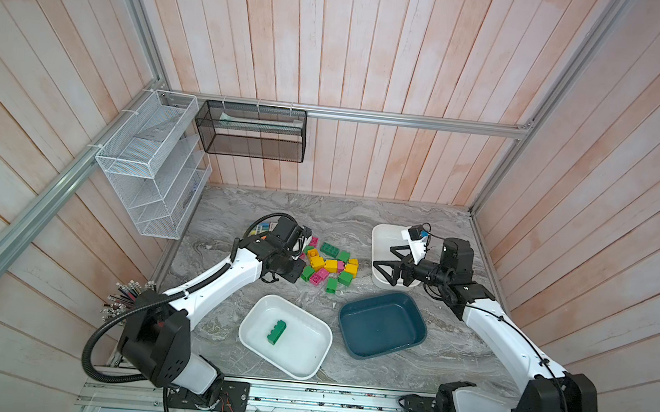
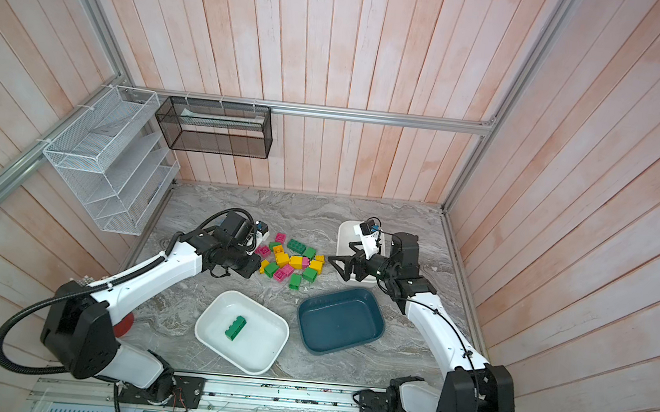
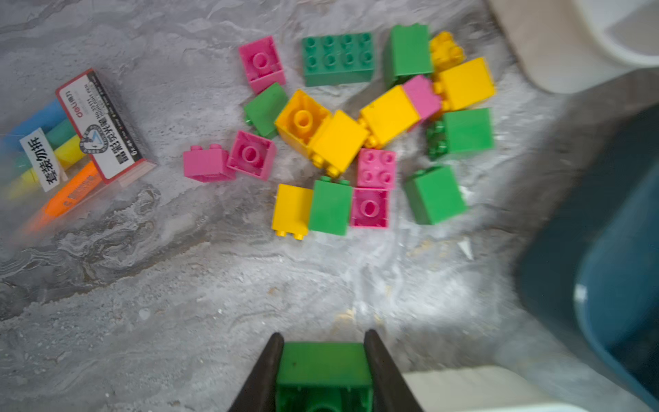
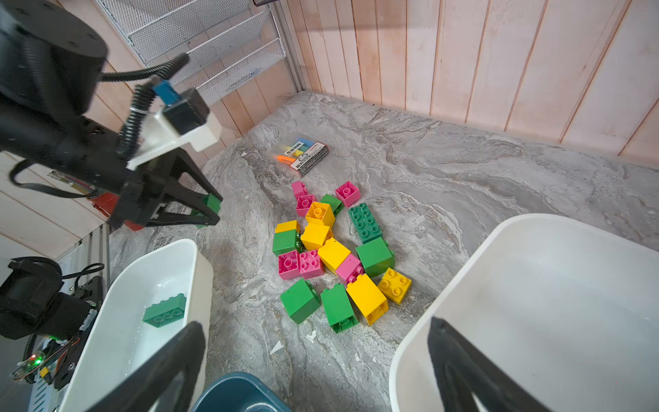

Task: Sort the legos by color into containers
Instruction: 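Move the green brick into the near white tray and open the left gripper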

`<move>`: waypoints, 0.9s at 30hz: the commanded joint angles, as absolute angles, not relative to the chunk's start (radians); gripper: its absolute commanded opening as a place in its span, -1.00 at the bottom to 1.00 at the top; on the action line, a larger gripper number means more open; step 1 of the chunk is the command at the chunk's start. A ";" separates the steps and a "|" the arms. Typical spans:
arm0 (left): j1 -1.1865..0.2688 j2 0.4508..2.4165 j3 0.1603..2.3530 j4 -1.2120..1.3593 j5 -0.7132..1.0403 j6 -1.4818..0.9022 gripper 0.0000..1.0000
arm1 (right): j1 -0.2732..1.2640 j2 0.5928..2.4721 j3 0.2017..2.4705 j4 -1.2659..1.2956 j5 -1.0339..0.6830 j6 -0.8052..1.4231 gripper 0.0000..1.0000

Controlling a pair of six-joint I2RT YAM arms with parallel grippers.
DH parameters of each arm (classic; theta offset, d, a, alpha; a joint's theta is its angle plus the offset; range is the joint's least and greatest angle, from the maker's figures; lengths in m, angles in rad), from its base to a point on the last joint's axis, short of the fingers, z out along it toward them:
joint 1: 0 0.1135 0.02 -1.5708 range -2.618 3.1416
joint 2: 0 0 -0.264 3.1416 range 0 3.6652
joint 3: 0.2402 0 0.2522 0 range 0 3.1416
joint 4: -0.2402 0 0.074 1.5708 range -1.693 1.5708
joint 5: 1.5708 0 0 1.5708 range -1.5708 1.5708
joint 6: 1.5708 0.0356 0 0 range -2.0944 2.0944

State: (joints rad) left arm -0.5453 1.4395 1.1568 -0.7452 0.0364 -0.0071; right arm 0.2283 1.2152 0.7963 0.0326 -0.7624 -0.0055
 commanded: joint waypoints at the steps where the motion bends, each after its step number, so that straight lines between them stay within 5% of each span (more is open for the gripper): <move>1: -0.639 1.324 1.094 -0.835 0.066 -0.175 -0.36 | 0.225 1.184 0.783 -0.005 -0.811 -0.019 0.96; 9: -0.895 1.191 0.934 -0.824 0.029 -0.486 -0.34 | 0.266 1.147 0.768 -0.087 -0.893 -0.078 0.96; 19: -0.946 1.224 0.722 -0.682 0.025 -0.661 -0.33 | 0.273 1.171 0.786 -0.145 -0.875 -0.128 0.96; 22: -0.946 1.286 0.714 -0.688 0.019 -0.657 -0.24 | 0.275 1.179 0.790 -0.159 -0.870 -0.134 0.96; 27: -0.946 1.290 0.765 -0.730 0.002 -0.628 0.20 | 0.276 1.158 0.778 -0.166 -0.868 -0.137 0.96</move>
State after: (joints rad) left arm -0.9428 1.3041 0.7261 -0.7223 0.0303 -0.6346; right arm 0.2684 1.1687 0.7773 -0.1368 -0.8623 -0.1177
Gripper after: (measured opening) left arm 0.580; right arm 0.980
